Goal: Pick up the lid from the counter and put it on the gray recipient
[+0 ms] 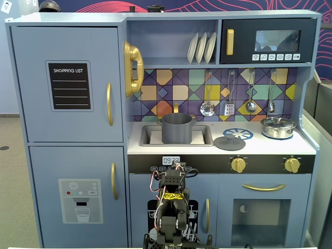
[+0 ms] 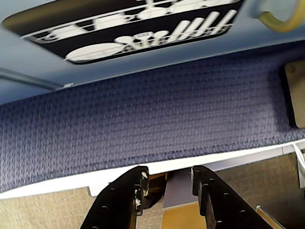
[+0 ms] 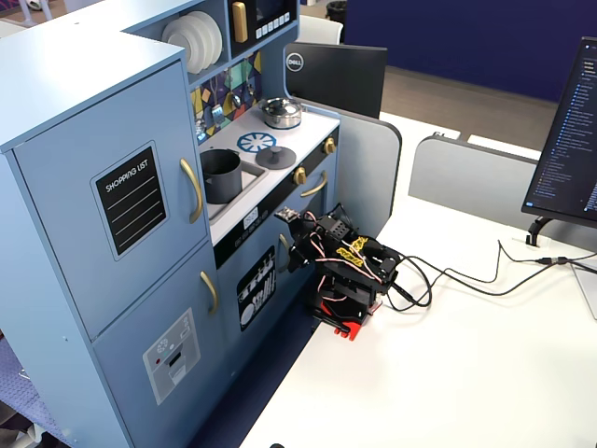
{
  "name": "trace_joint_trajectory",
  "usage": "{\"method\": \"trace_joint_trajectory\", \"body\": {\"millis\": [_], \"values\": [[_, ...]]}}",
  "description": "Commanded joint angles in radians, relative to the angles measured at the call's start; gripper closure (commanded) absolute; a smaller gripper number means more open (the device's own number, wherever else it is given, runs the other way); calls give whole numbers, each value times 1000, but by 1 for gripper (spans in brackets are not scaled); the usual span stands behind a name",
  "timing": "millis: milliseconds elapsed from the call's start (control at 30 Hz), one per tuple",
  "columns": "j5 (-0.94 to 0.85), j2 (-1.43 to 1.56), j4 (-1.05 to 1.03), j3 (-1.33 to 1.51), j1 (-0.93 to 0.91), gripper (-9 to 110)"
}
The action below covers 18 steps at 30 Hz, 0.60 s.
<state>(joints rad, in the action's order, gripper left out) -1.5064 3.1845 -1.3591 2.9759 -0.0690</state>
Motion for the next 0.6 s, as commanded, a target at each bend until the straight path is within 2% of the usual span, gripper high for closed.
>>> {"method": "trace_joint_trajectory", "body": {"millis": [0,200,333,433,567], "values": [[6,-17,-9,-58,-52,101],[-54,-126,107,-420,-172,101],[-32,-183,267,-577,-295,101],[-37,-221,454,-620,-382,98],[-109,-252,799,-540,-468,86]]}}
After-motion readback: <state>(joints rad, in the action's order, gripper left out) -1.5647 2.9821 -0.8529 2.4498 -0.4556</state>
